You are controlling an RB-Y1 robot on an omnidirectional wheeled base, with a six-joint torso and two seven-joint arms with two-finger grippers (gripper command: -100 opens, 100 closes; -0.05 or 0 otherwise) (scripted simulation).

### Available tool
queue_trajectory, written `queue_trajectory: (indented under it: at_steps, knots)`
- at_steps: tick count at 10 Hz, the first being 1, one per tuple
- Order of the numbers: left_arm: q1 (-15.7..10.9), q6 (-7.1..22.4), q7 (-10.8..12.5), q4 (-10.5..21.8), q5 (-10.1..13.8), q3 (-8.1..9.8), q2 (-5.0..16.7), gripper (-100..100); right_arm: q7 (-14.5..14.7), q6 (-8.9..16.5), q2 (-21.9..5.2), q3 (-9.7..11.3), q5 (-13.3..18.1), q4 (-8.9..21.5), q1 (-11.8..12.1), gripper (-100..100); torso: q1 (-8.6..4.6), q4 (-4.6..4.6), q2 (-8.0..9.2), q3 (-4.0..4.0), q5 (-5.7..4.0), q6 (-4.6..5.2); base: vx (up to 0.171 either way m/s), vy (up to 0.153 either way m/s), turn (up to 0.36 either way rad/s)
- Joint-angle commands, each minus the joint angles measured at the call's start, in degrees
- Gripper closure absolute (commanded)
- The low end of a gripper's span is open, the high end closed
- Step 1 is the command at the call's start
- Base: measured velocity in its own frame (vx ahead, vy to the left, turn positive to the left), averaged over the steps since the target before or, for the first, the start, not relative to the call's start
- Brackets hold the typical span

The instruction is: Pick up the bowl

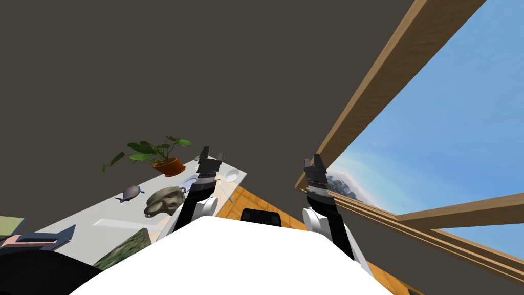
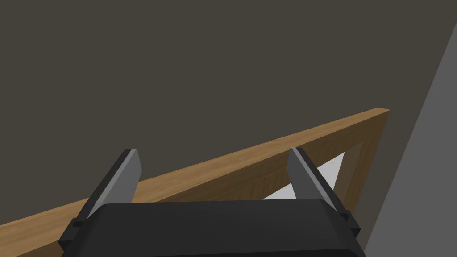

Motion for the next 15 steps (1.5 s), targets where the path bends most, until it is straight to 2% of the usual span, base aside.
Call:
queue_trajectory:
  at_steps: [1, 6, 7, 10, 11, 13, 14, 15]
  knots:
    - [-0.73, 1.75, 0.6, 1.07, 0.98, -0.06, 1.17, -100, 0.0, 0.0, 0.0, 0.0, 0.0, 0.0, 0.0, 0, 0.0, 0.0, 0.0, 0.0, 0.0, 0.0, -0.014, 0.004, 0.017]
    - [-3.66, 9.05, 2.74, 5.81, 4.96, -0.3, 4.82, -100, 0.0, 0.0, 0.0, 0.0, 0.0, 0.0, 0.0, 0, 0.07, 0.02, 0.12, 0.07, 0.02, 0.0, -0.032, 0.011, 0.018]
    - [-3.66, 9.14, 2.74, 5.81, 4.96, -0.3, 4.82, -100, 0.0, 0.0, 0.0, 0.0, 0.0, 0.0, 0.0, 0, 0.08, 0.03, 0.16, 0.09, 0.02, 0.0, -0.033, 0.015, 0.007]
    - [-6.04, 14.85, 4.1, 9.57, 8.02, -0.36, 7.49, -100, 0.0, 0.0, 0.0, 0.0, 0.0, 0.0, 0.0, 0, 0.07, 0.03, 0.13, 0.07, 0.02, 0.0, -0.041, 0.013, 0.019]
    - [-6.04, 14.98, 4.1, 9.57, 8.02, -0.36, 7.49, -100, 0.0, 0.0, 0.0, 0.0, 0.0, 0.0, -0.01, 0, 0.06, 0.04, 0.18, 0.1, 0.01, 0.0, -0.043, 0.014, 0.006]
    - [-7.76, 19.12, 4.87, 12.21, 10.15, -0.38, 9.27, -100, 0.0, 0.0, 0.0, 0.0, 0.0, 0.0, 0.0, 0, 0.08, 0.03, 0.12, 0.07, 0.02, 0.0, -0.035, 0.018, 0.012]
    - [-7.76, 19.12, 4.87, 12.21, 10.15, -0.38, 9.27, -100, 0.0, 0.0, 0.0, 0.0, 0.0, 0.0, 0.0, 0, 0.09, 0.03, 0.13, 0.08, 0.02, 0.0, -0.03, 0.014, 0.005]
    - [-8.63, 21.23, 5.2, 13.57, 11.22, -0.39, 10.09, -100, 0.0, 0.0, 0.0, 0.0, 0.0, 0.0, 0.0, 0, 0.06, 0.03, 0.11, 0.07, 0.02, 0.0, -0.029, 0.012, 0.005]
